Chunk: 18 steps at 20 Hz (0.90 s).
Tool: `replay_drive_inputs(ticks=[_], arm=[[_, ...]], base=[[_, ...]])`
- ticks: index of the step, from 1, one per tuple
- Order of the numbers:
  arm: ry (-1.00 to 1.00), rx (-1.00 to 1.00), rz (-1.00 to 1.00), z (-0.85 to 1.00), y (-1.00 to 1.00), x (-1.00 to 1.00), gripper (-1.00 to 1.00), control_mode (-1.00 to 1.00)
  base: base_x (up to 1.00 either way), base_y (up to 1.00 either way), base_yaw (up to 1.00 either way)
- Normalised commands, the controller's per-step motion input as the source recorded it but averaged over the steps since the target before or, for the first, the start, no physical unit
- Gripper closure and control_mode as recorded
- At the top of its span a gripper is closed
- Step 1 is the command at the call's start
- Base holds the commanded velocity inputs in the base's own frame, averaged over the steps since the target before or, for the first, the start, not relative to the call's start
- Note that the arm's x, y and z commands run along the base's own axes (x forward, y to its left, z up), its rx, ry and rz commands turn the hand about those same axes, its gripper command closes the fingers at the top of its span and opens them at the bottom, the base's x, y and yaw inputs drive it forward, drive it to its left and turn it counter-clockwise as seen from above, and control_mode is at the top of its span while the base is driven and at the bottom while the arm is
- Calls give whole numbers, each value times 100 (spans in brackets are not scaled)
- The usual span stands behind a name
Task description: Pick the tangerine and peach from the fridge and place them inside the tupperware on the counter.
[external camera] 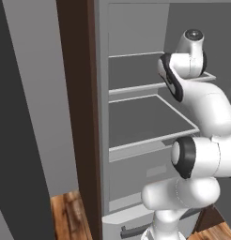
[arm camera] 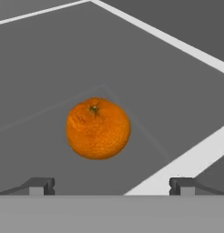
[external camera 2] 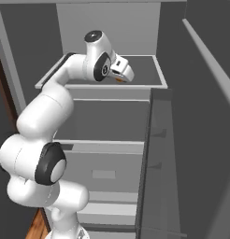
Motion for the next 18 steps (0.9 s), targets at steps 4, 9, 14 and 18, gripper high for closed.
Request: replay_drive_inputs(ticks=[4, 9, 14, 18], arm=[[0, 0, 0, -13, -2, 22, -100, -100], [0, 0, 1, -9, -2, 29, -100, -100], [0, 0, 5, -5, -4, 34, -100, -100], [0, 0, 4, -5, -7, 31, -100, -100]], base=[[0, 0, 0], [0, 0, 0], [0, 0, 0], [0, 0, 0]])
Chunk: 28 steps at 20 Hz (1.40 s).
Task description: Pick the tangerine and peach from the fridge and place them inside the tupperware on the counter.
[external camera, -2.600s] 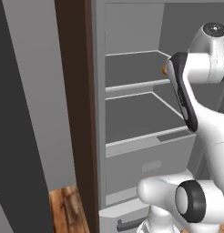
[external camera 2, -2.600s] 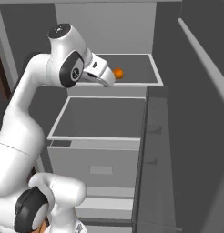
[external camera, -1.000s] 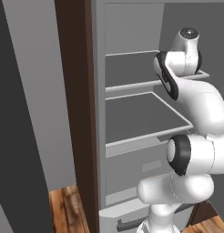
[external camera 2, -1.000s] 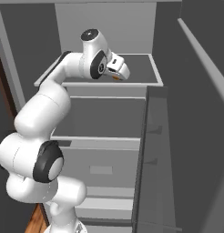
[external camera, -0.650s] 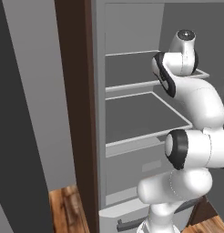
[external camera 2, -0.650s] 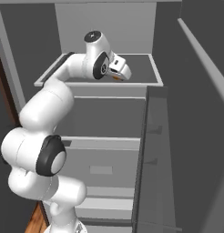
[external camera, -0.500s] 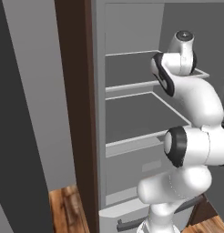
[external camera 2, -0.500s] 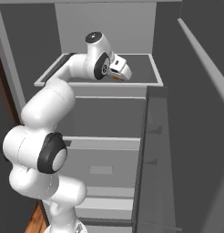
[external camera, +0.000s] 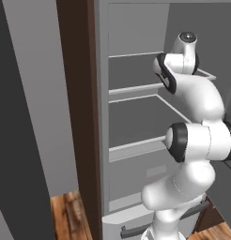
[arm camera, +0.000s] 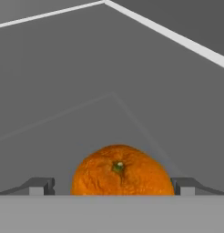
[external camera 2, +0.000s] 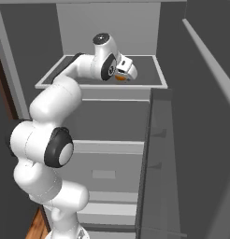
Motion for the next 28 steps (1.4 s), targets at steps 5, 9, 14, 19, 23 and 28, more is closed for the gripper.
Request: replay_drive_inputs(ticks=[5, 9, 14, 19, 23, 28], arm=[[0, 0, 2, -11, -4, 21, 100, -100], [0, 0, 1, -23, 0, 4, 100, -100], [0, 0, 1, -20, 0, -5, 100, -100], [-12, 0, 0, 0, 5, -85, 100, -100], [-19, 0, 3, 1, 8, -100, 100, -100], [-10, 0, 2, 15, 24, -100, 100, -100]], base=[[0, 0, 0], [0, 0, 0], [0, 0, 0], [0, 0, 0], [0, 0, 0], [0, 0, 0]])
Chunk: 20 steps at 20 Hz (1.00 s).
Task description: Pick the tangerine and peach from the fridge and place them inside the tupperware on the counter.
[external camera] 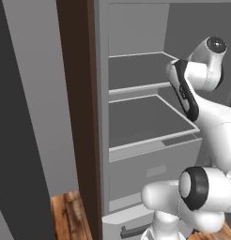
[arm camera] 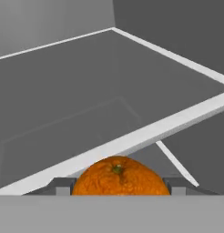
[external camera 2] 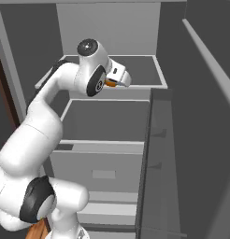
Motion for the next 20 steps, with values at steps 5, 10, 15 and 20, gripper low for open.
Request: replay_drive_inputs(ticks=[5, 10, 15, 20], arm=[[11, 0, 0, 47, 46, -87, 100, -100], [27, 0, 0, 36, 49, -89, 100, -100], [15, 0, 0, 1, 47, -75, 100, -100], [0, 0, 0, -10, 32, -78, 100, -100]], base=[[0, 0, 0], [0, 0, 0], [0, 0, 0], [0, 0, 0]])
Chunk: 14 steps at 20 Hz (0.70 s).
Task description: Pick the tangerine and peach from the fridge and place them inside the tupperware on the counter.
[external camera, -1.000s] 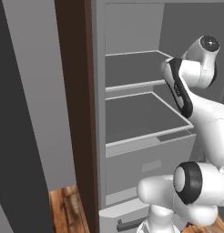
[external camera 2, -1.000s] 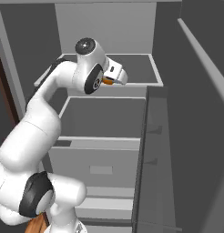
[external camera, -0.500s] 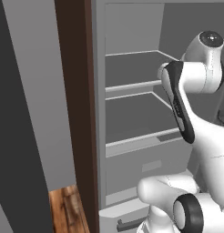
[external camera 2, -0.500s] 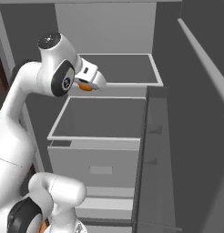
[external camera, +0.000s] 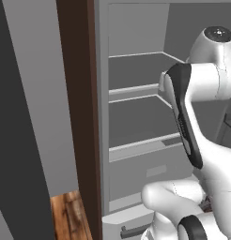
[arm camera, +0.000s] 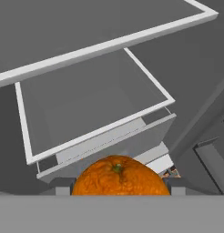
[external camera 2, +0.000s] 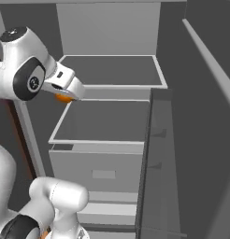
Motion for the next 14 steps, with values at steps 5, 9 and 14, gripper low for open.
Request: replay_drive_inputs(ticks=[5, 9, 14], arm=[[-1, 0, 0, -2, 13, -84, 100, -100], [0, 0, 0, 0, 14, -62, 100, 100], [0, 0, 0, 0, 0, 0, 100, 100]], base=[[0, 0, 0], [-22, 6, 0], [-88, 39, 0]])
